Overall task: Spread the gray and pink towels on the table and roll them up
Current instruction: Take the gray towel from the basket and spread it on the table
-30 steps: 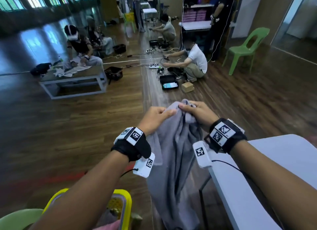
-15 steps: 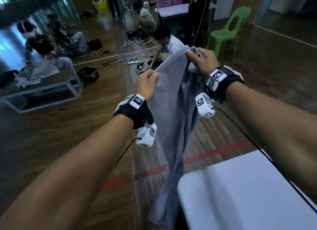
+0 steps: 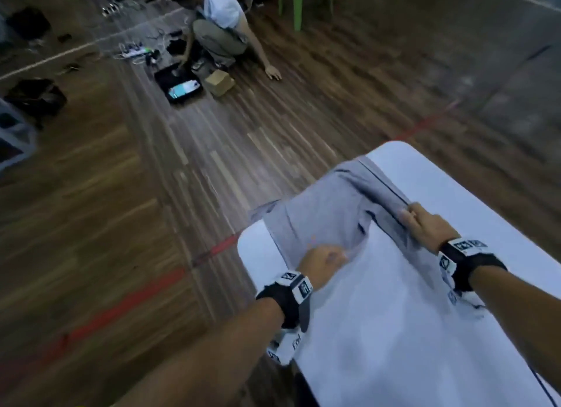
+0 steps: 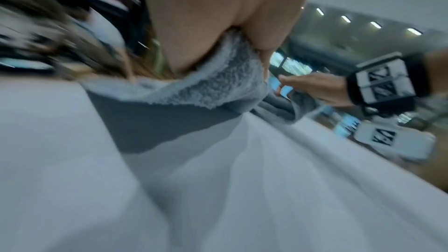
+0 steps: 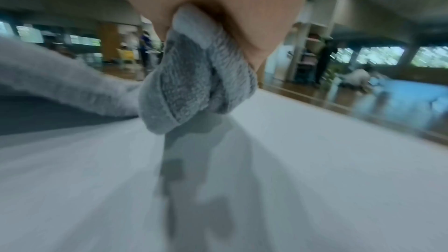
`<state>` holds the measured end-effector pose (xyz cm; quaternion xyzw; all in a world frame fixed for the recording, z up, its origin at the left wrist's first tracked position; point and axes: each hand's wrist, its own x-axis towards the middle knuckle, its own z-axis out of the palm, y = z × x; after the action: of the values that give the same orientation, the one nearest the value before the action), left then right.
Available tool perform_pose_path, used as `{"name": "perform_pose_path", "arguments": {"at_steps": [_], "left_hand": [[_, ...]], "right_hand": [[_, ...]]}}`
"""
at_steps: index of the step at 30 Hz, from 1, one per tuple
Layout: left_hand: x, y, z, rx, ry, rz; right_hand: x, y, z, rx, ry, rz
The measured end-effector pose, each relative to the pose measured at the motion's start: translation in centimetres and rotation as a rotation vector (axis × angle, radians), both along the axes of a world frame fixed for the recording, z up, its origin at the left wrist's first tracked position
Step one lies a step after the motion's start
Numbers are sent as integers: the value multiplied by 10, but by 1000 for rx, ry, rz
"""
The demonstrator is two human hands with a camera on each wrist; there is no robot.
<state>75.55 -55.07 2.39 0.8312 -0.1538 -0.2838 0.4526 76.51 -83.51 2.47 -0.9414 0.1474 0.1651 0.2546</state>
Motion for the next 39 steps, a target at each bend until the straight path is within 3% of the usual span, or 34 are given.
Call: {"name": "perform_pose_path", "arguments": {"at_steps": [3,6,7,9,11,13,16,22,32,39], "left_hand": [[-113,-52,-11,-5,194,-238],[-199,-98,0,31,352,-460],[-212,-107,-3,45,296,-481],[-214,-111,-11,154,9,-338],[-200,-96,-20,397,-284,-204],[-190,-81,-35,671,-301,-309],[-191,-82,-46,819,-178,-426],[-263,-149,-53,875,-199,-477],[-476,-272,-44,878,-212,-587],[-603,-321,-40,866,-211,-729]], "right_hand": [[-133,-48,-30,-86,121,-169],[-220,-93,-21,-334,198,-349],[-234,-104,-16,-416,185,-405],[-241,-110,-7,-469,54,-443],[-233,-99,-8,-388,-124,-283],[-229,-74,-21,-293,-72,-76],[-241,-53,-49,-217,208,-1],[-306,-98,-41,-135,277,-51],[-519,-204,-44,-187,328,-174],[-658,-249,-44,-198,405,-311]]}}
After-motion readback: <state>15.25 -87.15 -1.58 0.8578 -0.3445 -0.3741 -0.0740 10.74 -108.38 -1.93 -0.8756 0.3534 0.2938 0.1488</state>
